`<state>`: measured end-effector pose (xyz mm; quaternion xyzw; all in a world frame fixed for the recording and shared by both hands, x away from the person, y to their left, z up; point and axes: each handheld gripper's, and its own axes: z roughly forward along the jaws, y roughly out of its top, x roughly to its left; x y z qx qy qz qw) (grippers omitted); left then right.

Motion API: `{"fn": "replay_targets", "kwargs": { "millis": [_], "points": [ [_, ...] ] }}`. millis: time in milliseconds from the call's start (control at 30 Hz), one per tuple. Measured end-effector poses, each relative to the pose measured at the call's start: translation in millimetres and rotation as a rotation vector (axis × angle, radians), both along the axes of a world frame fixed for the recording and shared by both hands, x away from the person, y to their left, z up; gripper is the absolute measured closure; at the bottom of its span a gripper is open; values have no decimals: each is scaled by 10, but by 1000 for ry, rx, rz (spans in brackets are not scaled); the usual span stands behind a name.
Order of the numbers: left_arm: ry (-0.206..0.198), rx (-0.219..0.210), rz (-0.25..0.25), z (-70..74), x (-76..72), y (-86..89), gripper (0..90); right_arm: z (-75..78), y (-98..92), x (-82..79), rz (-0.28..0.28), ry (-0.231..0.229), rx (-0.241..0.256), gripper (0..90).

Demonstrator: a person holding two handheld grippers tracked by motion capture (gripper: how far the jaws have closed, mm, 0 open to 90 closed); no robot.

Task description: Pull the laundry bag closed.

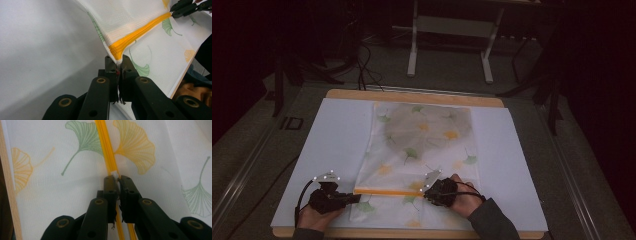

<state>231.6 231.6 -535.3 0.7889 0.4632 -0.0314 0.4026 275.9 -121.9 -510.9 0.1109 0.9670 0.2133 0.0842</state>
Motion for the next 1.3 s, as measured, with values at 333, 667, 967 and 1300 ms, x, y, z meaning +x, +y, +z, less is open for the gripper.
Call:
{"fn": "replay_targets", "kwargs": {
  "millis": [333,667,967,1300],
  "points": [
    [1,1,-2,-3,4,1,871,1,-36,-7,0,4,-2,845],
    [1,-1,-3,-3,5,3,871,4,-84,-6,-1,2,-12,845],
    [2,0,-2,-5,2,1,871,5,-135,-7,-8,3,-19,845],
    [0,0,-2,-1,2,4,871,14,-171,-6,-4,2,-34,845]
  ]
}}
